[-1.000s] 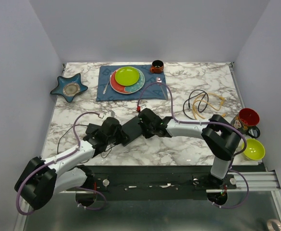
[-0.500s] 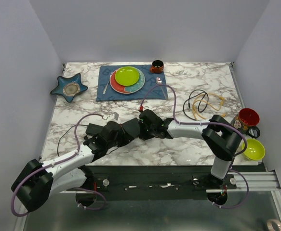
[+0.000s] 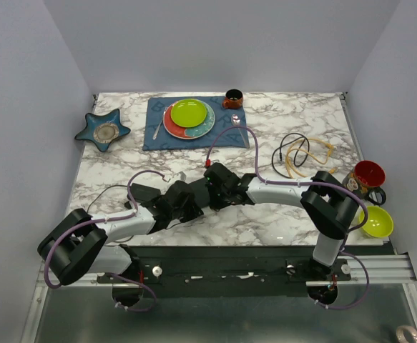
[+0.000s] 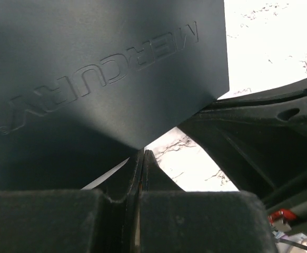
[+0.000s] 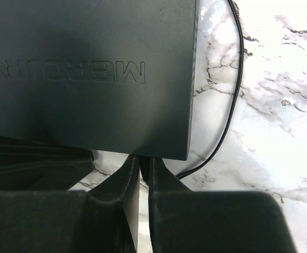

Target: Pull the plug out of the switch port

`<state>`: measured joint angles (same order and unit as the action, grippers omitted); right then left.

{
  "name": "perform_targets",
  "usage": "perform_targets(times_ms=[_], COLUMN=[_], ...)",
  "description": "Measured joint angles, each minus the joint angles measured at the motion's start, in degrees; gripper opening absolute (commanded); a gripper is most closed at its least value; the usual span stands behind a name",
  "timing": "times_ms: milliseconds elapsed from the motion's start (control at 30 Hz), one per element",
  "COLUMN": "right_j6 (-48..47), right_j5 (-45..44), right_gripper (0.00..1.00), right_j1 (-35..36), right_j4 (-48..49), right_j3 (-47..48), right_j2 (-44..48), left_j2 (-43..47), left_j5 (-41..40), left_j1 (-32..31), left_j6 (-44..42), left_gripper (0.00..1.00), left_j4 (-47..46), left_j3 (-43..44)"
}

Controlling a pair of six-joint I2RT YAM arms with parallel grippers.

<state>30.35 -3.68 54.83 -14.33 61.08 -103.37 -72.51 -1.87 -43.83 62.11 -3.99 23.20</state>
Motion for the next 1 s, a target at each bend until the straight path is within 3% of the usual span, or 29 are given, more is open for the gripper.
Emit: perform_targets(times_ms=[333, 867, 1000], right_j6=[-1.18, -1.84, -1.73], right_j5=[-0.98, -2.01, -0.48], right_gripper=[0.00, 0.00, 0.00], right_j1=[0.72, 2.80, 4.70], right_j4=[-0.66, -0.31, -2.40], right_j3=[0.31, -0.46, -2.73], right_j2=[0.00, 0.50, 2.91], left_j2=[-5.66, -5.86, -5.18], left_j5=[0.07, -0.66, -4.20], left_j1=[-0.57, -0.94, -0.07], left_j6=[3.67, 9.38, 10.10], left_gripper=[0.01, 0.01, 0.01], left_j4=[-4.09, -5.64, -5.55], left_j3=[2.51, 1.51, 0.85])
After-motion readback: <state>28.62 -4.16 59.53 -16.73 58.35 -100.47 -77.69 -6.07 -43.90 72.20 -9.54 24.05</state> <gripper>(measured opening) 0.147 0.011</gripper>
